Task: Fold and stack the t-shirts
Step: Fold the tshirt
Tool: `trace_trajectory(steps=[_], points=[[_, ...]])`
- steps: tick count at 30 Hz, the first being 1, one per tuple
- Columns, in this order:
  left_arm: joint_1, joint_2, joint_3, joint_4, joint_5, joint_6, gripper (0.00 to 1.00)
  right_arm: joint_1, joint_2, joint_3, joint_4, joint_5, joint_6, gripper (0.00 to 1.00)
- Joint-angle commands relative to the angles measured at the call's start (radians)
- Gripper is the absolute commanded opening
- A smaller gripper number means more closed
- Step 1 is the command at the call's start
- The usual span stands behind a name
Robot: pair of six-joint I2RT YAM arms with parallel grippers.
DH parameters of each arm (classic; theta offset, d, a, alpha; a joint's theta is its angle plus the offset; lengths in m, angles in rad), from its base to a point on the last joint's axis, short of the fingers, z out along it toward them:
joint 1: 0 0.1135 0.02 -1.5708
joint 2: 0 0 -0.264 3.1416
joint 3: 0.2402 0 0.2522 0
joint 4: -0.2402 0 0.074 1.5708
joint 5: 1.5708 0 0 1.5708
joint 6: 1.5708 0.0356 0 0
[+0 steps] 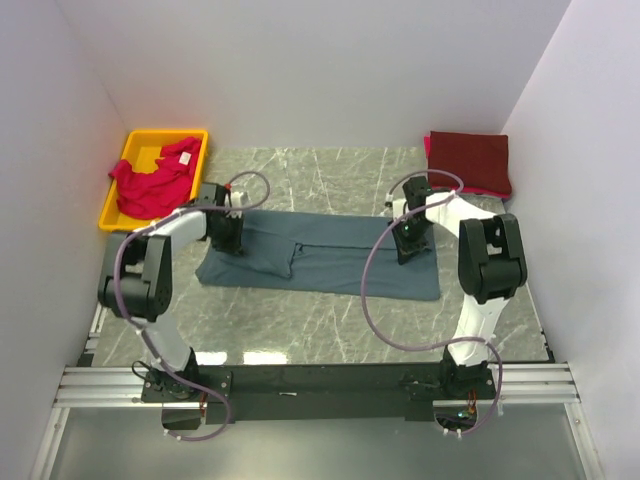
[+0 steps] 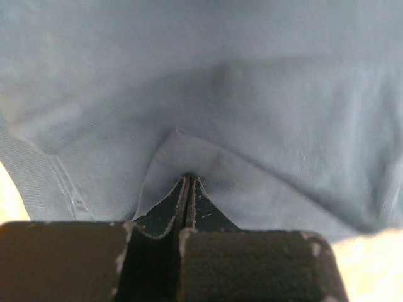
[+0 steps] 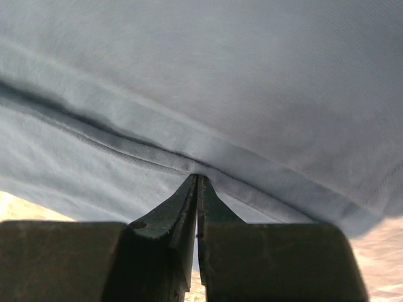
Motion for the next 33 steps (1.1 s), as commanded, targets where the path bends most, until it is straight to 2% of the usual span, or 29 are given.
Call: trace_trajectory(steps=[1, 5, 7, 8, 9, 12, 14, 17, 18, 20, 21, 23, 25, 27, 30, 33], points=[[-0.003, 0.127, 0.098, 0.053, -0.113, -0.009, 0.0, 0.061, -0.025, -0.141, -0.006, 0.005, -0.029, 0.08], [-0.003, 0.314, 0.349, 0.015, -0.139, 0.021, 0.0, 0.141, -0.062, -0.183, -0.041, -0.068, -0.04, 0.07], [-0.003, 0.457, 0.579, -0.044, -0.139, 0.047, 0.0, 0.204, -0.081, -0.18, -0.086, -0.099, -0.049, 0.07], [-0.003, 0.5, 0.667, -0.077, -0.141, 0.055, 0.0, 0.263, -0.096, -0.178, -0.101, -0.146, -0.065, 0.07], [-0.003, 0.567, 0.826, -0.1, -0.132, 0.055, 0.0, 0.297, -0.134, -0.174, -0.112, -0.23, -0.07, 0.08], [-0.001, 0.577, 0.973, -0.12, -0.063, 0.09, 0.0, 0.359, -0.207, -0.138, -0.143, -0.39, -0.07, 0.1], [-0.001, 0.525, 0.953, -0.068, 0.013, 0.09, 0.01, 0.352, -0.234, -0.088, -0.161, -0.417, -0.061, 0.11], [0.002, 0.35, 0.805, 0.065, 0.051, 0.074, 0.11, 0.298, -0.274, -0.019, -0.163, -0.397, -0.055, 0.13], [0.003, 0.26, 0.71, 0.096, 0.075, 0.011, 0.13, 0.263, -0.27, -0.003, -0.16, -0.377, -0.052, 0.13], [0.011, 0.188, 0.625, 0.159, 0.13, -0.021, 0.1, 0.234, -0.225, 0.05, -0.15, -0.271, -0.055, 0.13], [0.011, 0.143, 0.562, 0.162, 0.179, -0.038, 0.01, 0.211, -0.204, 0.067, -0.137, -0.23, -0.049, 0.13], [0.012, 0.128, 0.537, 0.088, 0.164, -0.109, 0.0, 0.195, -0.134, 0.114, -0.127, -0.129, -0.05, 0.12], [0.023, 0.147, 0.559, -0.003, 0.219, -0.117, 0.0, 0.187, -0.081, 0.15, -0.123, -0.052, -0.05, 0.12], [0.025, 0.132, 0.487, -0.01, 0.197, -0.17, 0.0, 0.187, -0.011, 0.188, -0.123, -0.021, -0.046, 0.1], [0.032, 0.045, 0.316, 0.101, 0.126, -0.226, 0.0, 0.195, 0.051, 0.19, -0.12, 0.007, -0.047, 0.1], [0.032, 0.023, 0.266, 0.116, 0.081, -0.246, 0.0, 0.213, 0.089, 0.162, -0.123, 0.02, -0.049, 0.09]])
